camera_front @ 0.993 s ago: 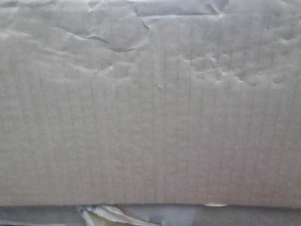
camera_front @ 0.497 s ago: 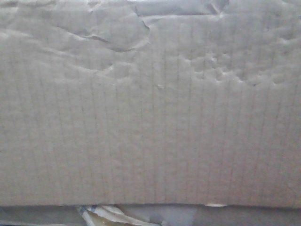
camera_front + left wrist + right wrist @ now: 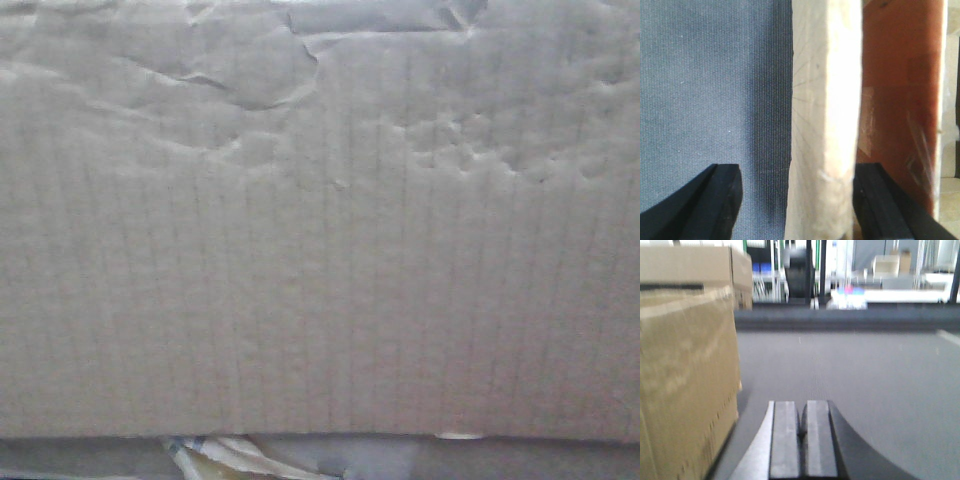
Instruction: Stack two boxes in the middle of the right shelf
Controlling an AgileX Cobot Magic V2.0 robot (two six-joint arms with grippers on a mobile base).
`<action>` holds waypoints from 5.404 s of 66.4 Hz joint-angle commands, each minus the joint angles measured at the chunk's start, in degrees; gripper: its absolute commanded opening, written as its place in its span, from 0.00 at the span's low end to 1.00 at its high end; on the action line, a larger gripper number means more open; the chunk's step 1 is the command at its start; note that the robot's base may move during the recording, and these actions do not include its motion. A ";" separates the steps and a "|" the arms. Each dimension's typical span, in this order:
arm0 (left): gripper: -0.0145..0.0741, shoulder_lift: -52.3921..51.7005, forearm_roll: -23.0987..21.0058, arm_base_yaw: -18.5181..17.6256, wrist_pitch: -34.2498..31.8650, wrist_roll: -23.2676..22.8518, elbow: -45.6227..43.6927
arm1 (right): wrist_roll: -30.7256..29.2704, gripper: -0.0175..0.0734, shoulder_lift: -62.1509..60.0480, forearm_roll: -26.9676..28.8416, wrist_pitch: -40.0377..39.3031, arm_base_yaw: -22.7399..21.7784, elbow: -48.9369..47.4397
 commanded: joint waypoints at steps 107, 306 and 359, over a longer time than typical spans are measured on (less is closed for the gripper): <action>0.58 -0.43 1.23 0.16 -0.11 2.56 -0.03 | 23.76 0.04 68.12 -9.59 69.45 18.02 -78.31; 0.04 -8.17 23.74 -2.79 -10.18 -9.73 -7.56 | 34.98 0.03 73.40 -28.80 60.19 31.97 -77.71; 0.04 -4.01 29.86 5.12 -34.18 -9.49 -12.33 | 38.87 0.03 75.00 -33.76 33.41 23.16 -82.22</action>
